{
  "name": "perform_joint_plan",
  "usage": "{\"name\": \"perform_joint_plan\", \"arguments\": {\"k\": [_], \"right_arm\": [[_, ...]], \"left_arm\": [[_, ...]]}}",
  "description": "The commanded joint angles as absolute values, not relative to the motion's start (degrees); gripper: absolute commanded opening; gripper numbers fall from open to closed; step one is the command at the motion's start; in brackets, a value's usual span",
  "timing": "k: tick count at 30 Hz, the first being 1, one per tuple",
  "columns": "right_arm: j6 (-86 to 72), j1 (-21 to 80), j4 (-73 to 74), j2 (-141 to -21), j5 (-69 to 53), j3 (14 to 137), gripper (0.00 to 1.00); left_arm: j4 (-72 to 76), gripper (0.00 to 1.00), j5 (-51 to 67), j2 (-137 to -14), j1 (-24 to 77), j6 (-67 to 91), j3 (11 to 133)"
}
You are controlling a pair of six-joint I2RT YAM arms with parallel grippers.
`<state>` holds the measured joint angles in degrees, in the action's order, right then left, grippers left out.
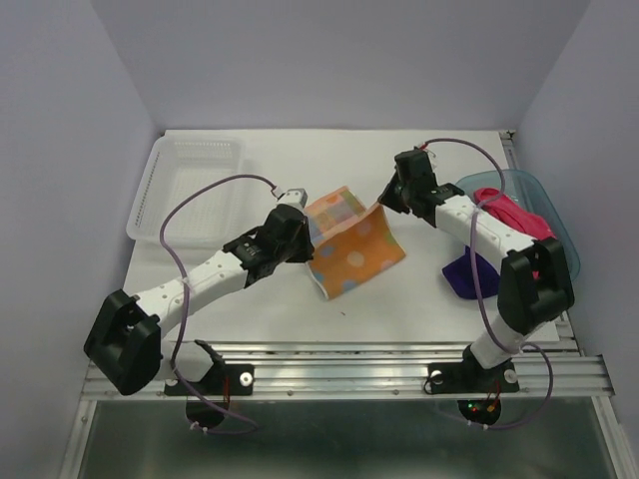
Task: Fold and stack the towels
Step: Fold the towel
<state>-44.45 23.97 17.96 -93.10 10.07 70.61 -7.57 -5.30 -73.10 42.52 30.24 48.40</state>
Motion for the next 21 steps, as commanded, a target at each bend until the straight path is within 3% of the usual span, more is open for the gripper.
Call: {"name": "perform_joint_plan", "arguments": {"k": [1, 21], "right_arm": [[-42.7, 23.6, 13.0, -96.7, 8.1, 77.1, 0.01], [-42.3, 23.6, 12.3, -113.9, 7.5, 91.1, 0.01]], "left_arm": [[-7.8, 0.00, -7.6, -75.8, 38.9, 29.0, 52.4], [-8.4, 0.00, -7.3, -86.7, 29.5, 28.2, 59.8]]}}
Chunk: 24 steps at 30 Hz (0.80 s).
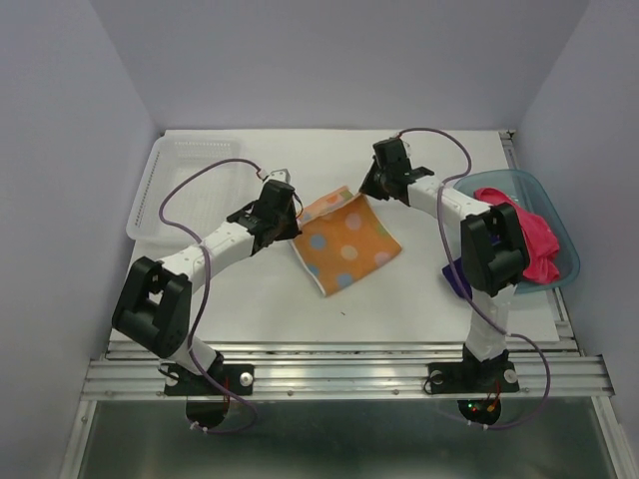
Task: Fold and stack the towels
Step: Fold the towel
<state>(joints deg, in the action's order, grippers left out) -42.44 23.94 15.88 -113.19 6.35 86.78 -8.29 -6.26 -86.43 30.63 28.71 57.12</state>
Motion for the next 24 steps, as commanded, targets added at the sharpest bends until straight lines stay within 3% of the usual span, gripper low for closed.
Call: {"name": "perform_joint_plan", "arguments": {"k": [1, 24], "right_arm": [[-42.1, 23.6, 12.0, -114.3, 7.1, 91.4, 0.01], [-40.8, 23.6, 13.9, -126.1, 5.0, 102.6, 0.01]], "left_arm": [[-8.3, 0.00, -7.3, -87.1, 29.4, 28.1, 59.9], [-9.6, 0.00, -7.7, -97.3, 24.5, 27.7, 65.7]]}}
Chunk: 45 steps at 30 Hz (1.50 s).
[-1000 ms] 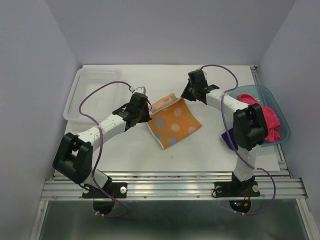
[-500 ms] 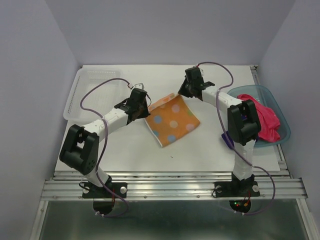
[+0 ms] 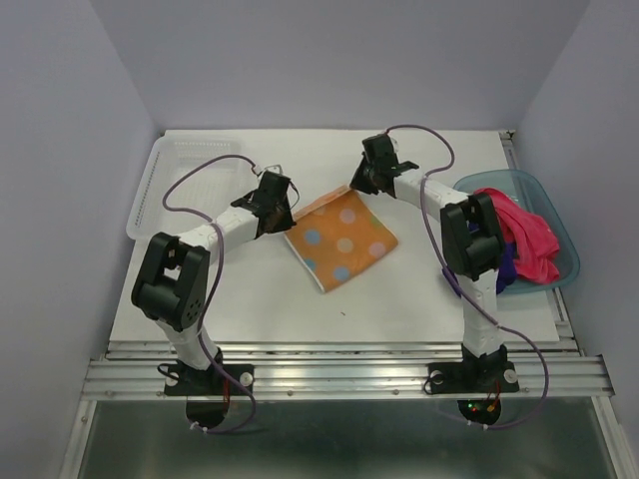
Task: Fold and stack the towels
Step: Fold the towel
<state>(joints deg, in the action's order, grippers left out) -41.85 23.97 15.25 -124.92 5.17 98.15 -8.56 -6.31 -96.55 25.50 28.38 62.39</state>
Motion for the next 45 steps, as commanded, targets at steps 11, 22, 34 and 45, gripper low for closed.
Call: {"name": "perform_joint_plan", "arguments": {"k": [11, 22, 34, 45], "right_arm": [[-40.3, 23.6, 16.7, -127.7, 3.6, 107.3, 0.45], [-38.7, 23.6, 16.9, -109.4, 5.6, 86.1, 0.79], [-43.7, 23.6, 8.9, -80.8, 3.3, 46.5, 0.99], [-45.6, 23.6, 7.2, -77.1, 6.2, 40.5, 0.98]], "left_arm": [[-10.9, 0.61, -8.4, -96.5, 24.3, 28.7, 67.4], [-9.8, 0.78, -10.8, -80.8, 36.1, 28.1, 59.5], [-1.6, 0.88, -9.4, -77.6, 53.4, 28.2, 44.6], [-1.2, 0.75, -11.3, -86.7, 57.0, 25.8, 48.3]]}}
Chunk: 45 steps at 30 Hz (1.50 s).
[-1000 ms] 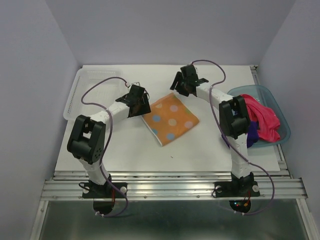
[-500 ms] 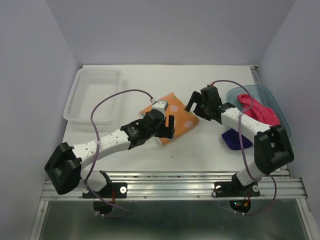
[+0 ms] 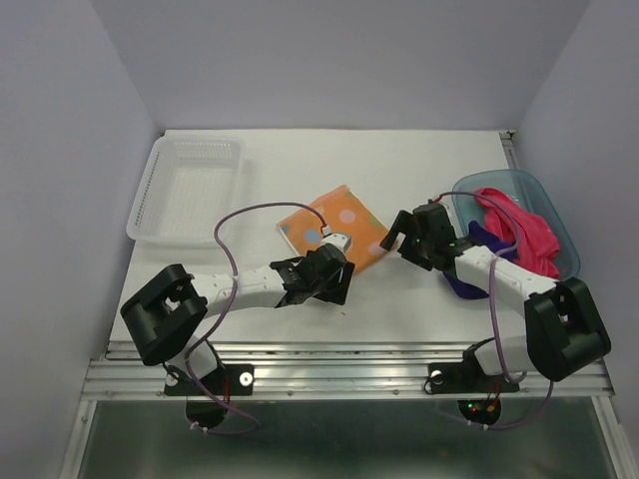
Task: Fold and stack the towels
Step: Fold the towel
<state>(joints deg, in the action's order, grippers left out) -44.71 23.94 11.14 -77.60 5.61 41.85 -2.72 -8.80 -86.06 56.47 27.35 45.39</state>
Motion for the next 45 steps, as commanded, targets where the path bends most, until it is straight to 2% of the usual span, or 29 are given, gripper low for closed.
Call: {"name": "perform_joint_plan", "arguments": {"k": [1, 3, 15, 20, 22, 24, 25, 26, 27, 28, 30, 34, 37, 43, 45], "right_arm": [[-45.6, 23.6, 7.1, -77.3, 6.1, 40.4, 0.98], [-45.4, 23.6, 6.6, -77.8, 5.7, 40.3, 0.98], [-45.9, 22.8, 4.2, -81.4, 3.7, 40.6, 0.97], [-45.5, 22.4, 3.3, -83.9, 2.7, 41.7, 0.89], [-45.4, 22.1, 3.4, -84.7, 2.6, 42.4, 0.85], [-45.4, 21.8, 3.3, -85.3, 2.9, 42.6, 0.84], [-45.4, 21.5, 3.4, -85.6, 2.9, 42.7, 0.84], [-45.4, 21.4, 3.4, -86.0, 2.9, 42.9, 0.83], [-45.4, 21.1, 3.4, -86.0, 2.9, 43.0, 0.83], [-45.5, 21.0, 3.4, -86.0, 2.9, 43.0, 0.82], [-45.4, 20.8, 3.2, -86.4, 2.8, 43.1, 0.80], [-45.7, 20.4, 3.3, -87.1, 3.3, 43.9, 0.74], [-45.8, 20.2, 2.6, -88.1, 3.3, 44.2, 0.72], [-46.9, 20.0, 0.6, -90.1, 0.6, 45.2, 0.70], [-47.1, 20.0, 0.6, -90.3, 1.0, 45.3, 0.74]], "left_arm": [[-1.2, 0.74, -11.9, -87.1, 57.0, 25.6, 48.5], [-2.5, 0.68, -13.7, -87.8, 57.0, 25.5, 50.0], [-5.1, 0.68, -14.2, -91.3, 57.0, 24.4, 52.5], [-4.6, 0.68, -13.3, -93.6, 57.0, 24.6, 51.2], [-4.5, 0.60, -12.7, -94.5, 57.0, 24.6, 51.0], [-4.5, 0.56, -12.2, -95.4, 57.0, 25.0, 50.6], [-4.5, 0.48, -12.0, -95.6, 57.0, 25.0, 50.5], [-4.4, 0.46, -11.6, -95.8, 57.0, 25.0, 50.5], [-4.5, 0.38, -11.4, -95.8, 57.2, 25.0, 50.2], [-4.7, 0.35, -11.4, -95.6, 57.3, 25.1, 50.0], [-5.2, 0.33, -11.4, -95.4, 57.6, 25.0, 49.7], [-6.2, 0.10, -12.2, -95.4, 58.4, 25.2, 49.7], [-6.6, 0.00, -12.4, -95.9, 59.1, 24.5, 50.4], [-7.6, 0.00, -13.1, -97.1, 60.9, 24.1, 52.2], [-7.8, 0.00, -13.3, -97.1, 61.5, 24.3, 52.3]]}}
